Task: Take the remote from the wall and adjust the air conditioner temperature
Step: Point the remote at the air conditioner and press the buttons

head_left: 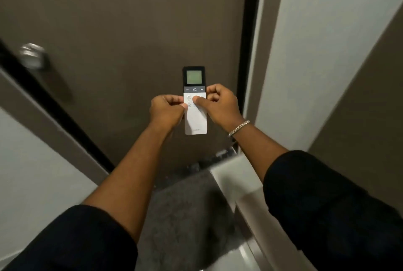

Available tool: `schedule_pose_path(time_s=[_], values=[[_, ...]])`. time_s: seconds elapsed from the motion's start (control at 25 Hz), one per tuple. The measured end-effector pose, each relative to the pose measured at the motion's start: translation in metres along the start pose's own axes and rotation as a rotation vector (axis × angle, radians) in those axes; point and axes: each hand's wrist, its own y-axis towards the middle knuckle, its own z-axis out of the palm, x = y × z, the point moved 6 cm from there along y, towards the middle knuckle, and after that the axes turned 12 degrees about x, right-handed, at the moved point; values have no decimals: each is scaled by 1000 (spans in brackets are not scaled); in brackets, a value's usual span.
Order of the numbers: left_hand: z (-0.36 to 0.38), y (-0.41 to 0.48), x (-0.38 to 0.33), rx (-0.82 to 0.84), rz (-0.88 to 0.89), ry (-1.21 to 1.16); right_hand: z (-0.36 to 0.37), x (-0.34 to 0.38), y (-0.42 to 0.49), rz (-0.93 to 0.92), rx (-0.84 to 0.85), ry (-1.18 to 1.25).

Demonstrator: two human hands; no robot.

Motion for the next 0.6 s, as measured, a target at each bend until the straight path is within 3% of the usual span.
schedule_pose_path(time_s=[0.36,0.6], values=[[-201,-68,-241,-190,462,-17,77,311,40,-399,280,256],[-249,-116,-359,-274,674,167,71,439,31,-618,380,350]])
